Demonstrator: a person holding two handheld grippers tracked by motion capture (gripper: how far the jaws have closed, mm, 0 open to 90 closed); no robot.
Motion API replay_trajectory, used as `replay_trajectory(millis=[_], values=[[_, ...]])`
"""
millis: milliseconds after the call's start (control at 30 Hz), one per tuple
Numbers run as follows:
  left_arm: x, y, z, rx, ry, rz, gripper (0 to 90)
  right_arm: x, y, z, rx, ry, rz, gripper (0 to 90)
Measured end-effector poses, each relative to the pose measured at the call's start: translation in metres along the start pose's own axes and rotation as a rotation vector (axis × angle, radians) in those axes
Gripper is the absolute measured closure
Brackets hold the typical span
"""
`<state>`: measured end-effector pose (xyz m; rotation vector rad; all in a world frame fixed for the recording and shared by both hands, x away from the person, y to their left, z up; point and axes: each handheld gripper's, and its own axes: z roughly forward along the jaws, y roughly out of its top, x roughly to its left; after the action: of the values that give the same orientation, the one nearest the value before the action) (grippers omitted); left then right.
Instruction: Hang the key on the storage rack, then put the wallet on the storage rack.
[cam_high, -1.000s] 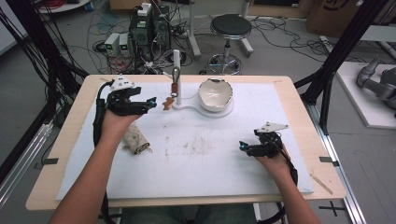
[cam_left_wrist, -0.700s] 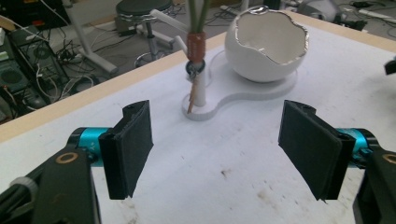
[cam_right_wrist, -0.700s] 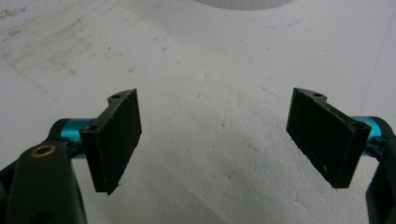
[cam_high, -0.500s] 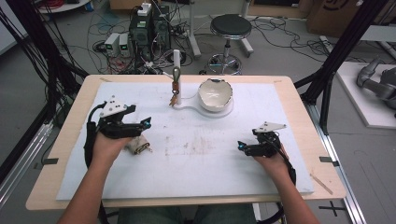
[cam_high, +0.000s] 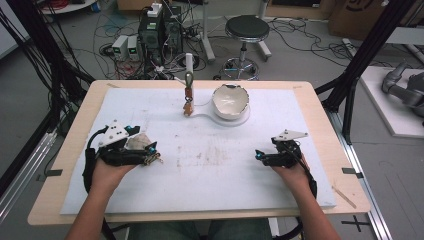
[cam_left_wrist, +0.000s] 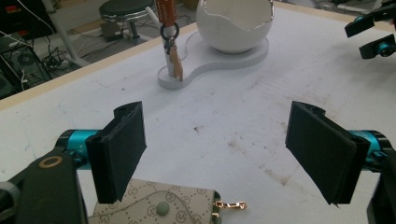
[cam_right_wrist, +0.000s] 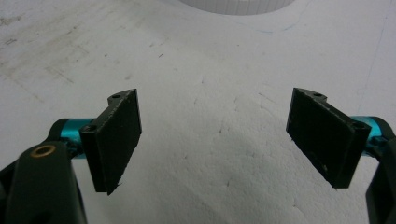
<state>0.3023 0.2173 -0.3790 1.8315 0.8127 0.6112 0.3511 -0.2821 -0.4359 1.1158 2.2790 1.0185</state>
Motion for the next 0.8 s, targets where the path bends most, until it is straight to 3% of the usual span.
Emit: replay_trajectory(millis=[100, 300, 800], values=[[0.002, -0.006, -0.002, -0.014, 0.023, -0.002, 15.8, 0.000, 0.000, 0.001, -0.003, -0.004, -0.002, 18.3], [0.008, -0.010, 0.000, 0.002, 0.032, -0.015, 15.9, -0.001, 0.000, -0.001, 0.000, -0.008, 0.007, 18.3], [0.012, -0.028, -0.008, 0.051, -0.005, -0.029, 15.9, 0.004, 0.006, 0.004, -0.022, 0.009, 0.020, 18.3]])
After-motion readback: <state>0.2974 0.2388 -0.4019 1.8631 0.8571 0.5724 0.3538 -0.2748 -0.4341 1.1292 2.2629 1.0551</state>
